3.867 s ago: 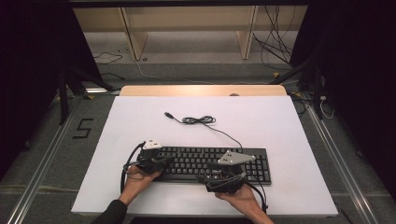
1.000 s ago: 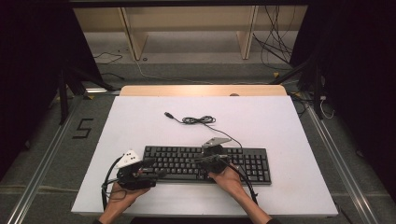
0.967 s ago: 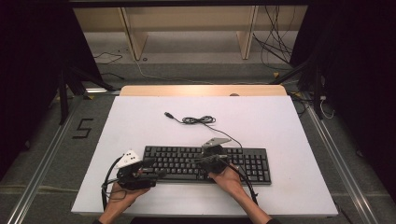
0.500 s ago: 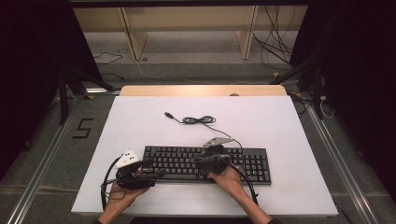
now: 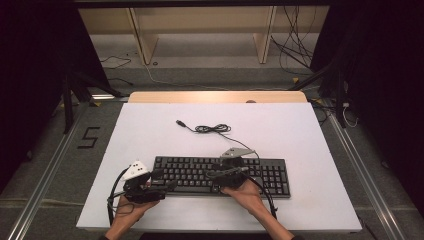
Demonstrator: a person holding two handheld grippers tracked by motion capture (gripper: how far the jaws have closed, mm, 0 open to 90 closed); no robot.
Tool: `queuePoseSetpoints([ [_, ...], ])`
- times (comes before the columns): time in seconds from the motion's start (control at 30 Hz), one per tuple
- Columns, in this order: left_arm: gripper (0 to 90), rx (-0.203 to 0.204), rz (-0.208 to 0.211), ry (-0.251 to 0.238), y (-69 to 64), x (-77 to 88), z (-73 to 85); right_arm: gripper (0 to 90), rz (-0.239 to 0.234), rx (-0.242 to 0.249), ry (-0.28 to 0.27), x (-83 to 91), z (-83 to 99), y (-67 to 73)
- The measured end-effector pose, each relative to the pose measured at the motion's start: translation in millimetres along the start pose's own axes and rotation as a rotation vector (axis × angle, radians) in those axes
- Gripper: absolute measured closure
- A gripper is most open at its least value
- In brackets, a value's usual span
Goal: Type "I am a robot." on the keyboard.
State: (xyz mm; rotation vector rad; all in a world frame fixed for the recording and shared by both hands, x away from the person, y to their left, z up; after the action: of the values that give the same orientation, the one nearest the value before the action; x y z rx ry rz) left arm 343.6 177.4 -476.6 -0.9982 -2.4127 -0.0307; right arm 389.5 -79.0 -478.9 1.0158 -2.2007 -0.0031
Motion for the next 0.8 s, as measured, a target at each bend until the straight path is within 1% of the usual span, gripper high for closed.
queuePoseSetpoints([
  [0.07,29.4,-0.001,0.001,0.001,-0.3,-0.1,0.0,48.8,-0.007,0.0,-0.008,2.1,-0.2,1.7],
  [0.27,30.2,-0.001,0.0,-0.003,0.0,-0.1,-0.4,45.6,-0.033,0.011,-0.018,7.1,0.5,7.9],
  [0.43,34.0,-0.003,0.011,-0.007,-2.1,-1.7,-1.2,41.4,-0.041,0.02,-0.02,11.3,2.7,11.5],
  [0.47,34.7,-0.011,0.012,-0.002,-2.5,-2.0,-1.3,41.2,-0.046,0.02,-0.022,12.6,3.2,12.0],
  [0.53,35.3,-0.014,0.015,0.0,-3.5,-2.7,-1.5,40.9,-0.053,0.021,-0.029,14.9,3.8,12.8],
  [0.67,35.3,-0.012,0.016,0.0,-5.0,-3.9,-1.5,42.6,-0.063,0.026,-0.043,17.1,3.9,15.2],
  [0.8,34.3,-0.011,0.015,0.0,-4.9,-3.9,-1.2,50.5,-0.075,0.039,-0.045,14.8,4.1,19.1],
])
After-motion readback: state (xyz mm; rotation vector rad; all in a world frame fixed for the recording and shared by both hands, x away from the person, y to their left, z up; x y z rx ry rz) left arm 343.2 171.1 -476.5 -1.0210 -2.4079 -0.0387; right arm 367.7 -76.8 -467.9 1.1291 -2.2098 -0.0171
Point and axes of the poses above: each handheld gripper's, and its own axes: x roughly backward along the jaws, z roughly out of its underside, y roughly to its left, the point moved 3 cm from there along -x, roughly forward along the jaws, and after that the axes turned 4 degrees about -x, right-handed, at the moved point
